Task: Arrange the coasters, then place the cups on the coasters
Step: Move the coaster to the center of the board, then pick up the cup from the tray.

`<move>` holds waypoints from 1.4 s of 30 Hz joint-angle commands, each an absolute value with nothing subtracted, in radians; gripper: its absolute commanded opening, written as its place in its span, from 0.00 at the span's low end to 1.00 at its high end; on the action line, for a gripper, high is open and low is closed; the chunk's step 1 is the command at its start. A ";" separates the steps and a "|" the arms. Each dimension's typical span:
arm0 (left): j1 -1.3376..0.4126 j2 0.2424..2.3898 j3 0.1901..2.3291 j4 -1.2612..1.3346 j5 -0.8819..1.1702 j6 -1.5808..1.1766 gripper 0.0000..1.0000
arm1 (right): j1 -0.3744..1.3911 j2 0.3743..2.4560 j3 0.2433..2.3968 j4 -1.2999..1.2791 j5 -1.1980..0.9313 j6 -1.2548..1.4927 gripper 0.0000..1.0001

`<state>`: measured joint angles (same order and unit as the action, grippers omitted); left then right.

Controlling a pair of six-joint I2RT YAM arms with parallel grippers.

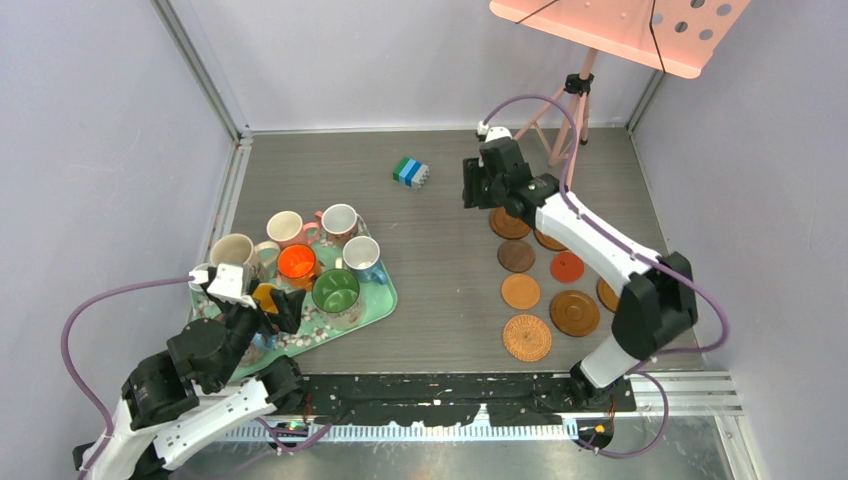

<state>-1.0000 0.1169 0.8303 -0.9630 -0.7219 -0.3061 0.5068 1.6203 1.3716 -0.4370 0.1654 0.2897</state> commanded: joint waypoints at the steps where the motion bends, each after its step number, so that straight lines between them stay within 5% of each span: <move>1: -1.001 0.158 0.831 -0.953 -0.746 -0.305 0.99 | 0.573 1.486 1.275 -0.417 0.157 0.279 0.61; 5: -1.001 0.210 0.846 -0.975 -0.757 -0.331 0.99 | 0.619 1.346 1.174 -0.410 0.141 0.280 0.93; 7: -1.001 0.240 0.854 -0.986 -0.766 -0.349 1.00 | 0.636 1.269 1.110 -0.406 0.129 0.283 0.99; 18: -1.002 0.407 0.883 -1.038 -0.857 -0.485 0.99 | 0.649 0.884 0.766 -0.352 0.174 0.353 0.95; 29: -0.983 0.643 0.947 -1.115 -0.753 -0.526 0.94 | 0.649 0.882 0.714 -0.312 0.142 0.344 0.95; 42: -0.534 0.962 1.085 -0.942 -0.307 -0.349 0.76 | 0.649 0.914 0.648 -0.236 0.033 0.343 1.00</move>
